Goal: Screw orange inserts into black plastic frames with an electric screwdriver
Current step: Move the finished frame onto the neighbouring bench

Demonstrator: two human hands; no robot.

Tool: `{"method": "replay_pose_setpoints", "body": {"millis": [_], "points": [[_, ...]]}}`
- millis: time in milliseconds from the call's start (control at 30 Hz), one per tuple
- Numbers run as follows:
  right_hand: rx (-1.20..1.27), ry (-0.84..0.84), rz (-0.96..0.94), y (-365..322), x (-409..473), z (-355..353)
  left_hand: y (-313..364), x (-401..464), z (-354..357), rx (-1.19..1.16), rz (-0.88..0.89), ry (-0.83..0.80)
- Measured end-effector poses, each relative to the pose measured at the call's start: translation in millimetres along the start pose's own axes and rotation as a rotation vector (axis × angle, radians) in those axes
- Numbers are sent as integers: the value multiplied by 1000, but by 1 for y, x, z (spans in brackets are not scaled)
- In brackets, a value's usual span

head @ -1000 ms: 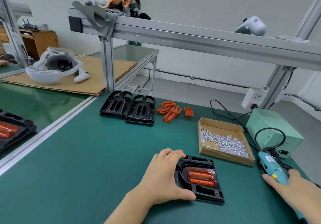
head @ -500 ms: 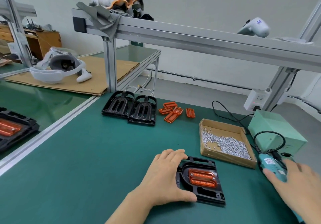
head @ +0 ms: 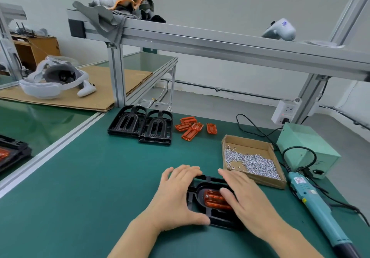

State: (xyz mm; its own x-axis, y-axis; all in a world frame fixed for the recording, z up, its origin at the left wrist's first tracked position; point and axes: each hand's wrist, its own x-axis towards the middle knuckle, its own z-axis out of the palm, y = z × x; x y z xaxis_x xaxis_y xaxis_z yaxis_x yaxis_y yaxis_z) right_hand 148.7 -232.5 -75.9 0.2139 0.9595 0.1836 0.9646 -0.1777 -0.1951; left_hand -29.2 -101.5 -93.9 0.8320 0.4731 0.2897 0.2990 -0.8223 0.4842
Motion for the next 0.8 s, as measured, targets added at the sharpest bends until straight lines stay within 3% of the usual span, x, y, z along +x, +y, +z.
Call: {"method": "replay_pose_setpoints", "body": {"millis": [267,467,600,667,800], "points": [[-3,-24,84,-7,9,12,-22,-1,-12,-103,-163,113],[196,-5,209,-10,11,12,-33,-3,-15,-57,-525,211],[347,-11,232,-13,12,18,-19,-10,-6,-52,-598,293],[392,-38,238,-18,12,23,-4,-17,0,-54,-570,273],[440,-48,238,-28,11,32,26,-25,21,73,-564,47]]}}
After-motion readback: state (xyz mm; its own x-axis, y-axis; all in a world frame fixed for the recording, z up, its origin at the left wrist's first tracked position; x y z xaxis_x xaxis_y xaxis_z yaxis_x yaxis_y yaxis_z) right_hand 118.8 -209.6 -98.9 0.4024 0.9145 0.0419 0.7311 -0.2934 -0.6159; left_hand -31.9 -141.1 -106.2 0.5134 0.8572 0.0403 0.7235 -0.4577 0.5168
